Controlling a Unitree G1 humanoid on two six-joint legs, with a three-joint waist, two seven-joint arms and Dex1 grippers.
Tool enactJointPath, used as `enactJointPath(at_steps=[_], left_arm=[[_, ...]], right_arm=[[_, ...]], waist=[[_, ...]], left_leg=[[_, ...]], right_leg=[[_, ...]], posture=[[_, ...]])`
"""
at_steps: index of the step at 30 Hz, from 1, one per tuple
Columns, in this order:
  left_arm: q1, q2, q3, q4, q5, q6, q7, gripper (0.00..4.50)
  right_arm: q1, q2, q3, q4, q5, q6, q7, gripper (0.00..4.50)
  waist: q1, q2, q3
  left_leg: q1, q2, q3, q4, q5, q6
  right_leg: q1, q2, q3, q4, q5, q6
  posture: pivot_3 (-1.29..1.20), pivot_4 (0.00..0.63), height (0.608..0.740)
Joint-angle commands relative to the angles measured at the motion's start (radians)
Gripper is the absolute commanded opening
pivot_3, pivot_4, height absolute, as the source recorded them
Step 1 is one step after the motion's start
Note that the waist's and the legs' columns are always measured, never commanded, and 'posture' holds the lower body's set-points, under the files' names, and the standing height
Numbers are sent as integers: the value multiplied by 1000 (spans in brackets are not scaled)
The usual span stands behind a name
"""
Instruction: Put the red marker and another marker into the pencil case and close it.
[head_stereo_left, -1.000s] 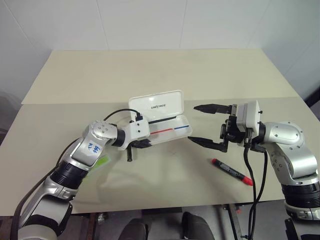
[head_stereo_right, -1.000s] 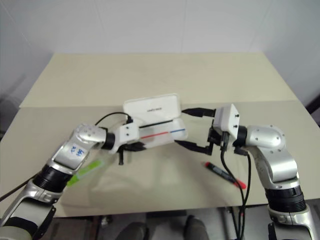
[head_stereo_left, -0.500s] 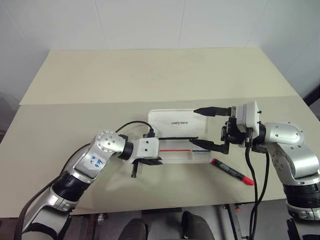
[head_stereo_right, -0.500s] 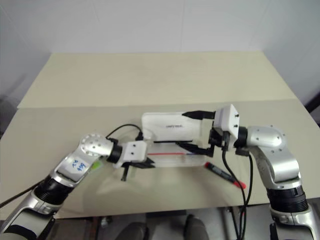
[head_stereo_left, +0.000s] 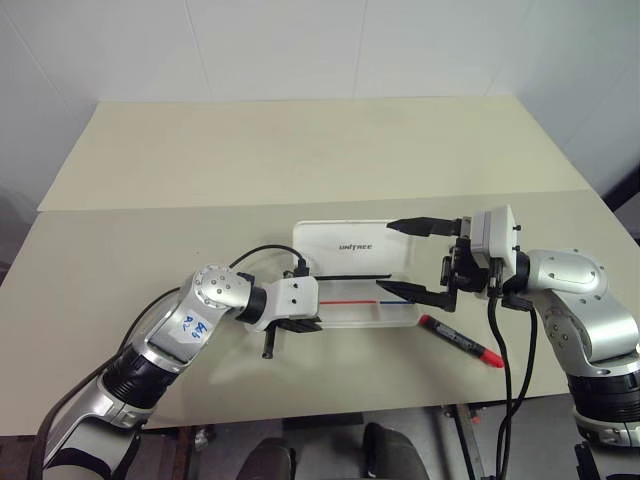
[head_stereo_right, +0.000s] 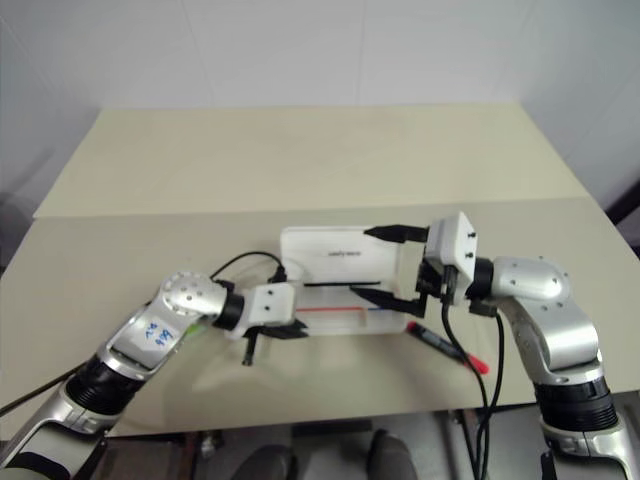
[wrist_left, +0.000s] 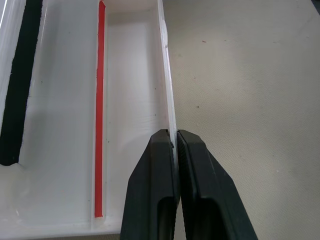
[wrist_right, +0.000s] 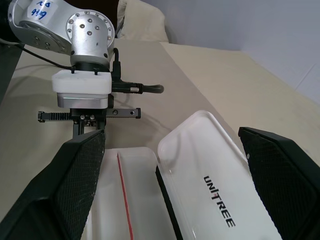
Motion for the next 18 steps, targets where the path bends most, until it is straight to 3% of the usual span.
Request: enactJointPath(at_steps=[1,4,5,16,18], left_arm=[[-13,14,5,-6,37,46,38,4],[-13,7,2,-23,36,97,57,4],[-12,5,0,-28,34,113,63,589],[30,-39,21,-149,-46,236,110,4270],[47,-46,30,-177,-66,244,120,4456]], right_arm=[[0,-2,-24,-47,22,-7,-10,4500],[8,-5,-29,-51,24,-7,-14,4500],[10,-5,-30,-52,24,-6,-15,4500],[60,-19,-36,-103,68,57,-28,4500],[70,-23,-35,-116,81,76,-29,4500]], waist=[[0,0,0],[-1,0,0],[-1,0,0],[3,-1,0],[3,0,0]], left_leg=[[0,0,0,0,0,0],[1,0,0,0,0,0],[1,0,0,0,0,0],[0,0,-2,0,0,0],[-1,0,-3,0,0,0]], right_leg=[[0,0,0,0,0,0],[0,0,0,1,0,0],[0,0,1,1,0,0],[0,0,1,0,0,0],[0,0,1,0,0,0]], posture=[[0,150,740],[0,150,740],[0,150,740],[0,150,740],[0,150,740]])
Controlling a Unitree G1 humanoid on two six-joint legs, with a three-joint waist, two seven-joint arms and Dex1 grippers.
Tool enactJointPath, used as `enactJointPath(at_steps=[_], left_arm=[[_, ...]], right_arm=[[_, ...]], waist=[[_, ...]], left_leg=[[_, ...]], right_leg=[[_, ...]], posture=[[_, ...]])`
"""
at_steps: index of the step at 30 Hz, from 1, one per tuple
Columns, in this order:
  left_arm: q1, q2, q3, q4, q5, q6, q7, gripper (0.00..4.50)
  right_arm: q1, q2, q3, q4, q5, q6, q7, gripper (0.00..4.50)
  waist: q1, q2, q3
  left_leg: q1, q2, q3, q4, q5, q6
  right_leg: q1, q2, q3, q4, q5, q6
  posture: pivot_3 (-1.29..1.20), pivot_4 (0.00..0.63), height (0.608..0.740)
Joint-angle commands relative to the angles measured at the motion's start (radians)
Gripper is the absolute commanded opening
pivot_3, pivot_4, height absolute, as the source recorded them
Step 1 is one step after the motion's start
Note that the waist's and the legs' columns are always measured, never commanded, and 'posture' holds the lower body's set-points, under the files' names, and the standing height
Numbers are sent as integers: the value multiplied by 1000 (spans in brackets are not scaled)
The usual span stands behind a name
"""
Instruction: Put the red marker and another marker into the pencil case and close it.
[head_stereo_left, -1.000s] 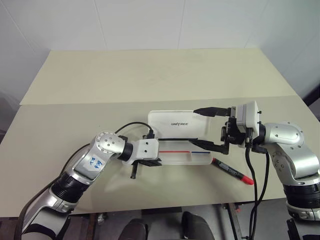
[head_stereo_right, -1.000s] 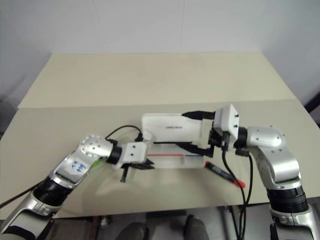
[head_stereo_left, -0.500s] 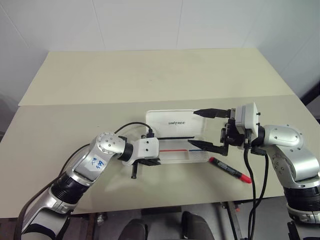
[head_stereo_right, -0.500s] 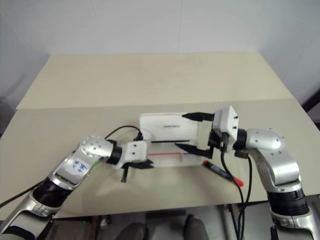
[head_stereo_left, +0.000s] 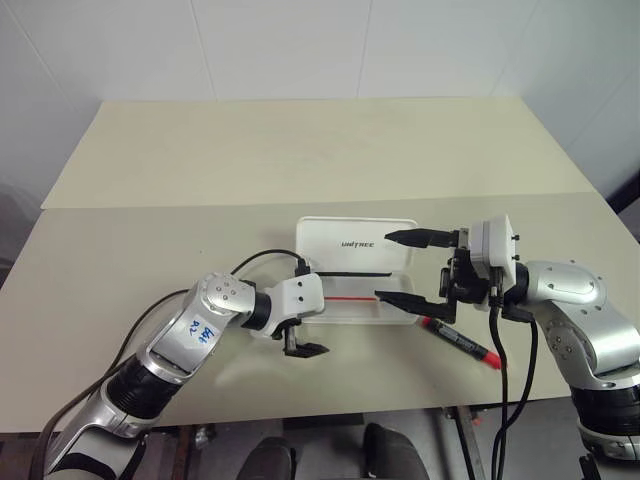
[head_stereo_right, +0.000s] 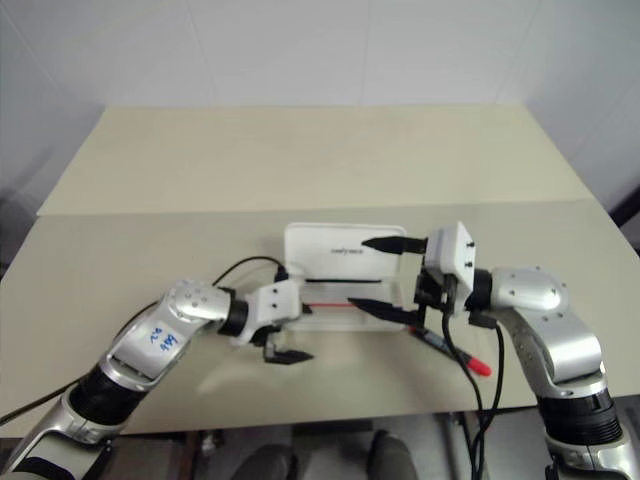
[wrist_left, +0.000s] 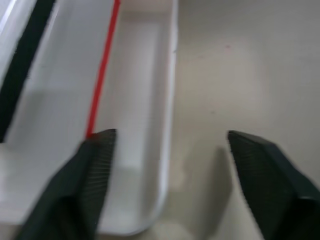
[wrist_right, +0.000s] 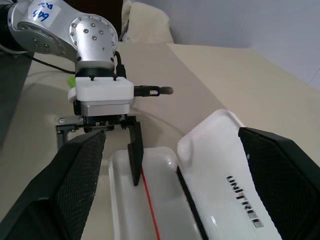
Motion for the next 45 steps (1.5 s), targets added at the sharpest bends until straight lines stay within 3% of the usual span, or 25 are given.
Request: enactJointPath(at_steps=[1,9,21,25,31,37,45], left_arm=[[39,-19,38,-89,-50,8,25,4456],[119,-53,60,-173,-115,16,82,4456],[204,-102,113,-59,-193,-316,41,4456],[189,-111,155,22,-210,-461,7,4456],[185,-148,236,91,-303,-544,-29,4456],[214,-98,338,125,-412,-578,-133,4456],[228,2,424,105,-488,-545,-203,4456]], right_arm=[[21,-22,-33,-58,48,36,-5,4500],[44,-50,-45,-76,94,92,9,4500],[79,-79,-81,-113,118,149,-19,4500],[214,-115,-184,-110,110,157,-37,4500],[388,-158,-279,-78,50,140,-32,4500],[527,-196,-349,15,-14,128,-19,4500],[588,-162,-303,151,-90,55,-15,4500]], waist=[[-1,0,0],[0,0,0],[2,0,0],[10,0,0],[12,0,0],[6,0,0],[-2,0,0]], left_leg=[[0,0,0,0,0,0],[0,0,0,-1,0,0],[0,-1,0,0,0,0],[0,-1,-1,-1,0,0],[0,-1,2,0,-1,1],[1,0,4,0,-1,1],[2,0,4,-1,-1,1]], right_leg=[[0,0,0,0,0,0],[0,0,1,-1,0,0],[0,-1,2,-2,0,-1],[0,-1,1,-2,0,-1],[1,-1,1,-2,0,-1],[1,-1,1,-2,0,-1],[2,-1,1,-2,0,-1]], posture=[[0,150,740],[0,150,740],[0,150,740],[0,150,740],[0,150,740],[0,150,740],[0,150,740]])
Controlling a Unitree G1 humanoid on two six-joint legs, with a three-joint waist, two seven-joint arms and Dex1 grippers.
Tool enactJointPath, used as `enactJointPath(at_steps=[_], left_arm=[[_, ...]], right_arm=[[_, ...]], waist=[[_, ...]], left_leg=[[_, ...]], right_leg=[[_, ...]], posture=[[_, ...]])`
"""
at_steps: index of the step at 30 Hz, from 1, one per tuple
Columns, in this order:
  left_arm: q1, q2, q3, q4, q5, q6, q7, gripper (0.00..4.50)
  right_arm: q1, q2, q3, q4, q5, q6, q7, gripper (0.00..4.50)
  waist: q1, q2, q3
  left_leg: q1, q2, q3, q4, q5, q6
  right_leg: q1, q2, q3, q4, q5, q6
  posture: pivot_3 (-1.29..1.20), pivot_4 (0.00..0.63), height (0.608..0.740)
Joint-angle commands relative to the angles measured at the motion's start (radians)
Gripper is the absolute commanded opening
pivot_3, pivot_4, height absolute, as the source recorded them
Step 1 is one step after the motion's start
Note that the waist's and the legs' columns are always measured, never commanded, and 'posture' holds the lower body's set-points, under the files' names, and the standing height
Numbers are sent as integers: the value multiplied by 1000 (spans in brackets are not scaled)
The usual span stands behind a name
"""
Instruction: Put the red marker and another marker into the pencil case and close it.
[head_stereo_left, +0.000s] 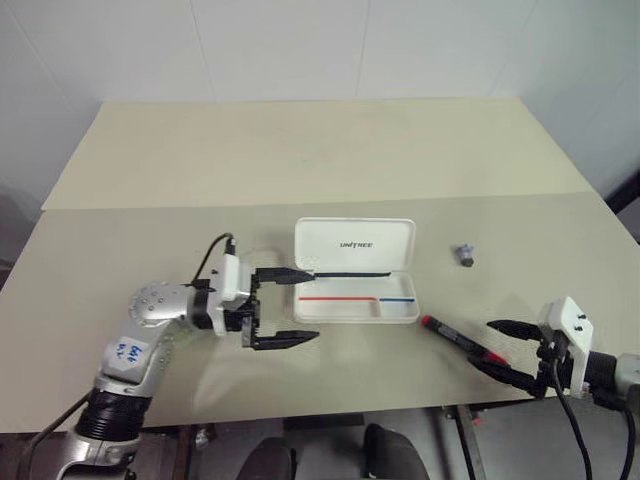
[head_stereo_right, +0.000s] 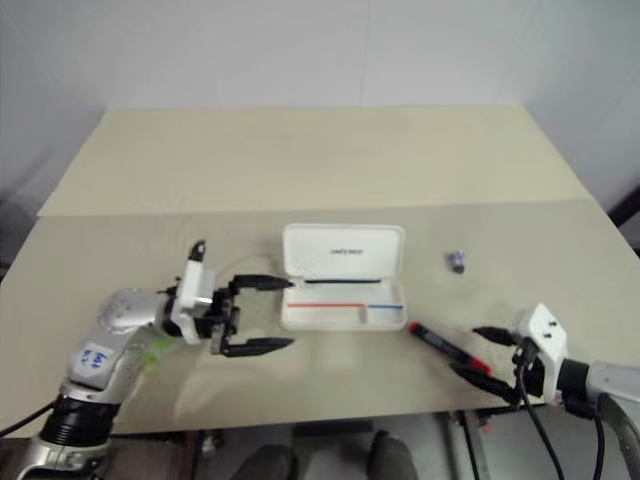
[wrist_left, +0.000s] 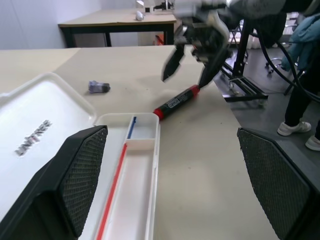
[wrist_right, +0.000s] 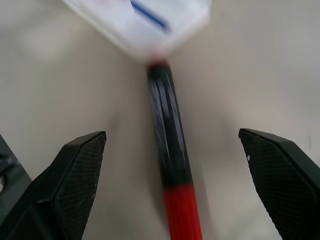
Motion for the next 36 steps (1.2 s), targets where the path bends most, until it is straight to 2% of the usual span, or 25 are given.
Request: enactJointPath(at_steps=[1,8,9,11,14,20,27,32,36], left_arm=[[7,30,33,-26,-38,-1,-29,4456],[7,101,102,8,-36,-9,-45,4456],[7,105,111,11,-36,-11,-42,4485],[7,110,124,15,-34,-14,-40,4500],[8,115,135,17,-30,-17,-33,4500],[14,107,134,14,-23,-23,-21,4500],[17,92,123,17,-15,-35,-13,4500],[21,90,122,25,-10,-47,-12,4500],[28,93,126,31,-9,-56,-10,4500]], right_arm=[[-2,16,12,22,-16,-36,2,4500],[-53,103,124,169,-139,-146,-63,4500],[-60,119,136,186,-155,-169,-75,4310],[-71,142,153,210,-178,-206,-96,3837],[-86,170,171,224,-194,-238,-120,2740],[-92,176,186,176,-190,-217,-143,747],[-122,123,152,139,-181,-203,-130,663],[-184,16,99,208,-165,-280,-37,663],[-249,-53,83,271,-147,-367,53,663]], waist=[[-1,0,0],[-9,-6,-3],[-12,-6,-3],[-17,-5,-3],[-22,-5,-1],[-30,-5,-1],[-28,-3,0],[-23,4,4],[-12,5,4]], left_leg=[[0,0,0,0,0,0],[2,1,0,0,0,0],[3,1,0,0,0,0],[5,0,-1,-1,-1,1],[15,1,-1,-2,-2,1],[19,10,-2,-3,-3,-1],[19,13,-1,-5,-3,-2],[19,12,0,-7,-3,-1],[14,12,4,-12,-2,-2]], right_leg=[[0,0,0,0,0,0],[1,1,0,0,0,-1],[2,1,1,0,1,-2],[8,1,1,-1,2,-3],[17,2,2,0,2,-4],[16,12,9,0,4,-7],[14,15,10,-1,5,-10],[14,15,11,-8,8,-14],[0,16,9,-6,7,-14]], posture=[[0,150,740],[0,150,740],[0,150,740],[0,150,740],[0,150,740],[0,150,740],[0,150,740],[0,150,740],[0,150,740]])
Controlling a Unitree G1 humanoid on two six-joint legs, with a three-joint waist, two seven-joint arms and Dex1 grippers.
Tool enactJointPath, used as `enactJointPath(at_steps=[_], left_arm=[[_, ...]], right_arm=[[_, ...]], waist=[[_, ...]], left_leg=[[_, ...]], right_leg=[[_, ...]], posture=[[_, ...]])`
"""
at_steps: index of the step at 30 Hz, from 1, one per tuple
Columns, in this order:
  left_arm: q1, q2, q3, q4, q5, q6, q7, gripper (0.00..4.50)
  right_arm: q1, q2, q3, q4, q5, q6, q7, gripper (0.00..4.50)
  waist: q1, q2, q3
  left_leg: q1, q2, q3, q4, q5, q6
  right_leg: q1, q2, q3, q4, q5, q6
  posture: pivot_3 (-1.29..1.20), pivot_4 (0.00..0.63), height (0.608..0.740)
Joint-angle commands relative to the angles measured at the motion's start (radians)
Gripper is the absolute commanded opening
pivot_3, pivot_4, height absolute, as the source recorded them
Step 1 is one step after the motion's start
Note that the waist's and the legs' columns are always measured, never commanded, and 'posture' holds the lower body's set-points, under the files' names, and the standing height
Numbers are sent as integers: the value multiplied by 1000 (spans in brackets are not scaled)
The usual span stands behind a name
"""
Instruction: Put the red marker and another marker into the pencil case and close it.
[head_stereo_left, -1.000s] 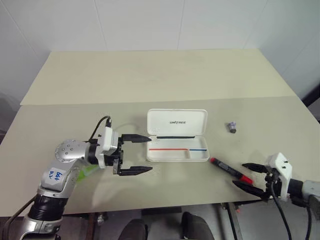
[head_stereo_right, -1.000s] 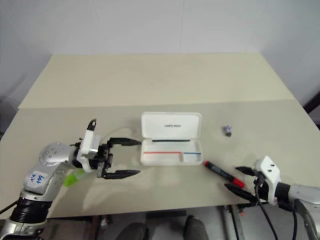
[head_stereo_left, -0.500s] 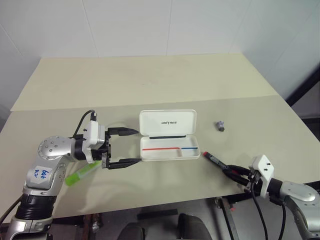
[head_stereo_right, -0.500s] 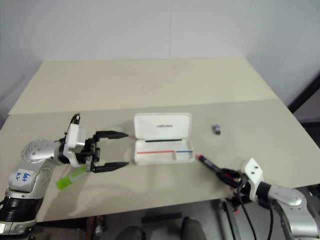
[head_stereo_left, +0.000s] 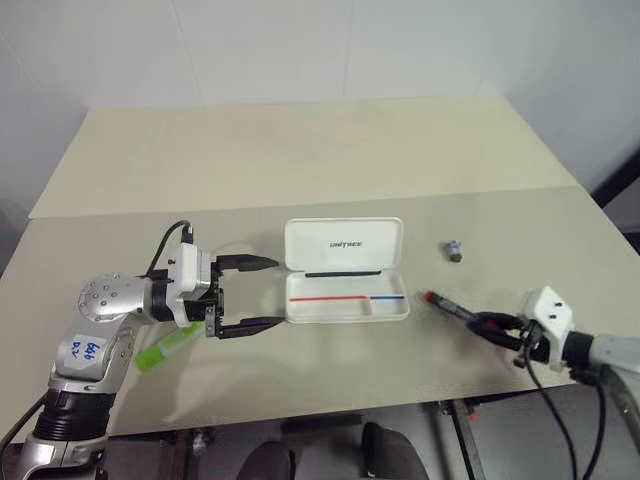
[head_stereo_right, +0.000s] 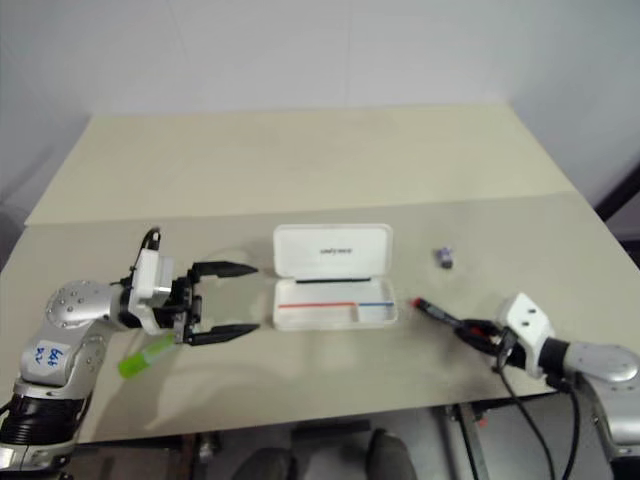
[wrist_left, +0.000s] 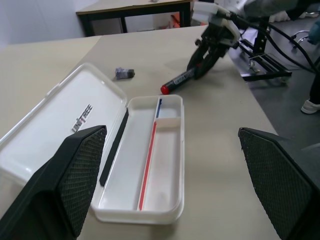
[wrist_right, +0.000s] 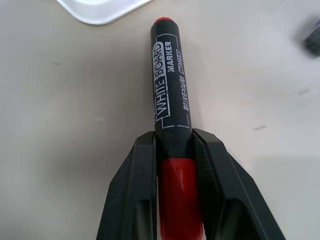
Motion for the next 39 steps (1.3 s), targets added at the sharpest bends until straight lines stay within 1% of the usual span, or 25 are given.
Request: enactJointPath(at_steps=[1,5,9,12,16,18,20,23,25,31,39], left_arm=[[7,2,10,-5,0,-21,6,4500],[14,7,18,-3,2,-26,7,4500],[32,17,31,-8,4,-30,10,4500],[50,25,44,-13,3,-34,12,4500],[62,31,50,-17,4,-37,16,4500],[63,32,50,-16,6,-38,16,4500],[64,33,49,-17,7,-38,18,4500],[66,34,50,-19,8,-35,22,4500],[67,37,56,-23,5,-28,28,4500],[75,41,58,-32,3,-22,34,4500],[79,43,62,-36,5,-20,40,4500]], right_arm=[[-53,-42,-56,30,32,-83,75,663],[-132,-43,-51,-8,99,-70,142,663],[-218,-9,22,-123,136,-17,148,663],[-286,43,100,-170,120,0,125,663],[-365,103,214,-159,58,-28,143,663],[-407,133,277,-129,27,-41,163,663],[-436,151,314,-101,-1,-61,172,663],[-542,207,398,9,-66,-110,197,663],[-608,239,429,81,-99,-144,210,663],[-697,292,482,230,-181,-234,222,663],[-743,328,496,369,-262,-307,185,663]], waist=[[1,0,0],[1,1,1],[1,1,1],[2,0,1],[8,1,1],[9,1,1],[11,1,1],[3,0,1],[-8,0,1],[-17,0,1],[-18,1,1]], left_leg=[[-2,0,1,0,0,0],[-2,1,4,-2,-1,0],[-2,2,9,-2,-3,0],[-1,3,11,-1,-3,-1],[0,4,12,-1,-3,-1],[0,4,12,0,-3,-1],[0,4,12,0,-3,-1],[0,4,14,-1,-3,-1],[0,4,17,-1,-4,-1],[0,5,17,-1,-4,-2],[0,6,18,-1,-4,-2]], right_leg=[[-3,0,-1,1,0,0],[-4,-1,-10,-3,0,0],[-3,-2,-11,-6,0,0],[-3,-2,-12,-6,1,1],[-2,-1,-12,-6,1,2],[-3,-1,-12,-5,1,2],[-3,-1,-12,-5,1,2],[-4,-1,-12,-5,2,1],[-5,-2,-12,-5,2,1],[-5,-2,-17,-5,2,1],[-5,-2,-21,-5,2,1]], posture=[[0,150,740],[0,150,740],[0,150,740],[0,150,740],[0,150,740],[0,150,740],[0,150,740],[0,150,740],[0,150,740],[0,150,740],[0,150,740]])
